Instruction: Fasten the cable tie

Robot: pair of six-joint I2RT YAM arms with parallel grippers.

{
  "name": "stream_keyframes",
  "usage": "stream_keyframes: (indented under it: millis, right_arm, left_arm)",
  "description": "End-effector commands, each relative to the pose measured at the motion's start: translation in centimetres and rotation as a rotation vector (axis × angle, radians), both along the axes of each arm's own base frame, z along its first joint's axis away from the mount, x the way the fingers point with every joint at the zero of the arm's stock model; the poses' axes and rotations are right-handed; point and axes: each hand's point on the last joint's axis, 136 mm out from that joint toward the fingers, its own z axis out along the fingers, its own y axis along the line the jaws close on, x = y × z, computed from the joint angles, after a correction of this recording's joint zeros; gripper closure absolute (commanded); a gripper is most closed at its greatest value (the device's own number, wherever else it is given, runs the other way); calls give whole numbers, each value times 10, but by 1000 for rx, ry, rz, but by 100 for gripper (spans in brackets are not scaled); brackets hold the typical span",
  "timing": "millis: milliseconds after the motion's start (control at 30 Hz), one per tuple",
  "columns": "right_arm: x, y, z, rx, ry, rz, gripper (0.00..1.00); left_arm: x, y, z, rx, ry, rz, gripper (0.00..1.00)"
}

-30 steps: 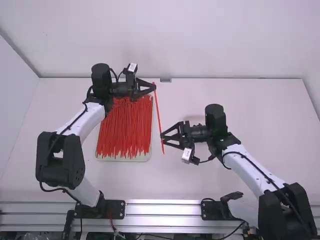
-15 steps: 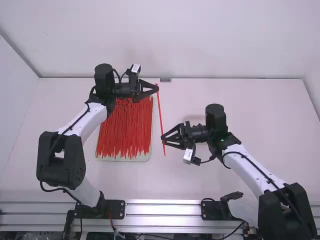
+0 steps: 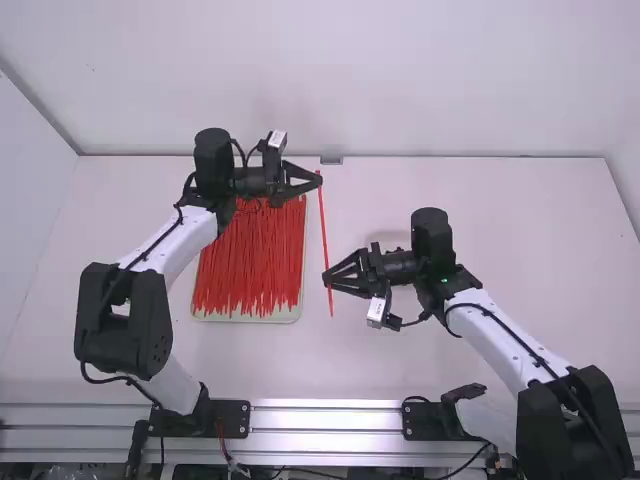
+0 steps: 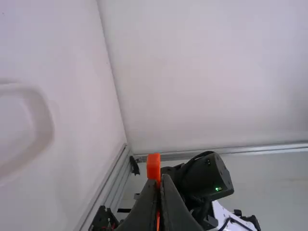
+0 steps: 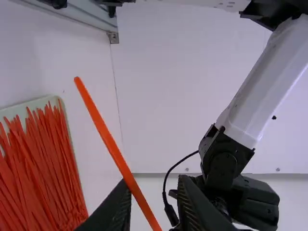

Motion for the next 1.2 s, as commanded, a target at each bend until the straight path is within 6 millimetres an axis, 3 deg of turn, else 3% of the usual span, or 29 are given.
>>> stream_keyframes:
  millis: [0, 67, 133, 667, 933, 1167]
  right_arm:
    - [-2, 0, -3, -1, 22, 11, 79]
    - [-3, 0, -2, 0, 22, 12, 85]
    - [-3, 0, -3, -1, 23, 12, 99]
    - [-1, 0, -1, -5, 57, 3, 100]
    - [5, 2, 15, -7, 241, -23, 100]
    - [8, 3, 18, -52, 550, -53, 100]
  left_arm:
    - [-9, -2, 4, -3, -12, -28, 98]
    - [-9, -2, 3, -1, -10, -28, 98]
    - [-10, -3, 3, -3, -9, -38, 98]
    - [-12, -4, -1, 11, -50, -47, 98]
    - [-15, -5, -7, 32, -107, -59, 98]
    - [-17, -5, -13, 51, -161, -70, 98]
